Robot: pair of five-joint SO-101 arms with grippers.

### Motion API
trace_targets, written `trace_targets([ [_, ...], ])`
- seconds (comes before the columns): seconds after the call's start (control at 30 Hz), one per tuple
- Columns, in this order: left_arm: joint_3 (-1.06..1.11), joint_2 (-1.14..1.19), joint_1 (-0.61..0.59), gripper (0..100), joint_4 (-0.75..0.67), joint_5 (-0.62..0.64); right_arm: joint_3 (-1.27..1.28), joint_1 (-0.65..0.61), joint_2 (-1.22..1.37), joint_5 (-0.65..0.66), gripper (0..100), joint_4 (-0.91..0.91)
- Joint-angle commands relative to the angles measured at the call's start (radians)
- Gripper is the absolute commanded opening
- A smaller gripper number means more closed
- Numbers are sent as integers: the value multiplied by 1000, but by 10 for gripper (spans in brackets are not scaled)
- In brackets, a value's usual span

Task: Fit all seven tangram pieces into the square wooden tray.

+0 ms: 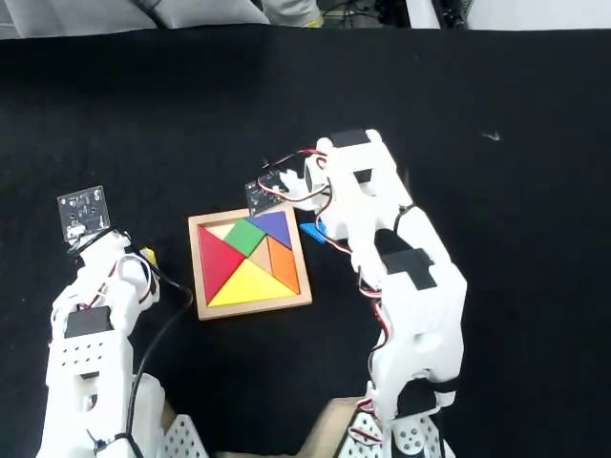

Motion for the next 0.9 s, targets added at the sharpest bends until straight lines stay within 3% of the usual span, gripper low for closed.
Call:
trace_targets([
  [0.0, -5, -9, 10, 120, -25, 3, 8, 12, 5, -14, 326, 51],
  [0.43, -5, -9, 12, 120, -25, 3, 12, -89, 4, -14, 325, 49],
  [0.7, -5, -9, 12, 120, -25, 3, 10, -89, 4, -15, 178, 49],
  [0.87, -5, -9, 12, 120, -25, 3, 10, -91, 4, -15, 162, 51],
])
